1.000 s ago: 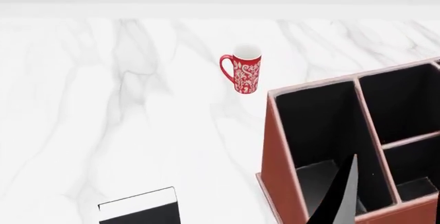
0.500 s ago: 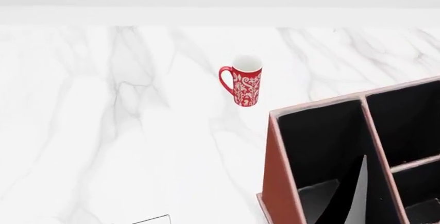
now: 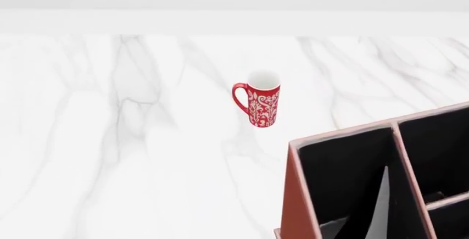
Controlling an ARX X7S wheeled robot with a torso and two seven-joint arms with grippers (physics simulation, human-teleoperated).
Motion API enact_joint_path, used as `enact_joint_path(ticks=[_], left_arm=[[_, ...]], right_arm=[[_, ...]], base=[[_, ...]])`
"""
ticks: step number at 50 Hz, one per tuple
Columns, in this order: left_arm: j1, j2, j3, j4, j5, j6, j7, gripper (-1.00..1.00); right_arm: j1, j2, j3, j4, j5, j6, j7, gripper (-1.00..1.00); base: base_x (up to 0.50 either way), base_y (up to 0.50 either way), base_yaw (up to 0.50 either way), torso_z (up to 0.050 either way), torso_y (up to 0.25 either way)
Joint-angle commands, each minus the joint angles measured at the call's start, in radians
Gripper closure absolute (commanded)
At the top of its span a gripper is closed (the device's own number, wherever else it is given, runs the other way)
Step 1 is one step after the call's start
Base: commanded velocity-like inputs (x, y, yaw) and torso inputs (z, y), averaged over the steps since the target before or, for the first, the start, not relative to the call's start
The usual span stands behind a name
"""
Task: Pick up the book and place it in the left compartment of the caddy.
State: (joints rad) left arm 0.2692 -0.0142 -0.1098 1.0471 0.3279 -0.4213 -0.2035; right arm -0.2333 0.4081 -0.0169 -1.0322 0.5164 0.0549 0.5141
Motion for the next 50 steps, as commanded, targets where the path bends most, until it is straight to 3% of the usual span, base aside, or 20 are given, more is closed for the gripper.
enact_joint_path(ticks=[1,21,26,32,37,41,50], left_arm=[[-0.004,0.014,-0.018,0.000,-0.001,0.010,0.041,-1.00],[-0.002,0.014,-0.018,0.000,-0.006,0.009,0.042,-1.00],[-0.001,0.014,-0.019,0.000,-0.011,0.008,0.042,-1.00],[0.000,0.014,-0.020,0.000,-0.015,0.010,0.042,-1.00],[-0.006,0.014,-0.015,0.000,-0.013,0.001,0.043,-1.00],[-0.005,0.014,-0.018,0.000,-0.015,0.003,0.043,-1.00],[-0.001,0.014,-0.024,0.000,-0.022,0.007,0.040,-1.00]], right_arm=[[0.004,0.002,0.003,0.011,-0.023,-0.028,-0.003,-1.00],[0.043,0.071,-0.006,-0.009,0.003,0.024,0.082,-1.00],[0.143,0.397,-0.110,-0.014,0.055,-0.017,0.373,-1.00],[0.275,0.636,-0.226,-0.014,0.135,-0.041,0.545,-1.00],[0.421,0.872,-0.403,-0.015,0.183,-0.182,0.710,-1.00],[0.539,0.949,-0.524,-0.014,0.215,-0.235,0.761,-1.00],[0.587,1.081,-0.537,-0.007,0.344,-0.309,0.767,-1.00]], base=[[0.32,0.00,0.00,0.000,0.000],[0.03,0.00,0.00,0.000,0.001],[0.00,0.00,0.00,0.000,0.000],[0.00,0.00,0.00,0.000,0.000],[0.00,0.00,0.00,0.000,0.000],[0.00,0.00,0.00,0.000,0.000],[0.00,0.00,0.00,0.000,0.000]])
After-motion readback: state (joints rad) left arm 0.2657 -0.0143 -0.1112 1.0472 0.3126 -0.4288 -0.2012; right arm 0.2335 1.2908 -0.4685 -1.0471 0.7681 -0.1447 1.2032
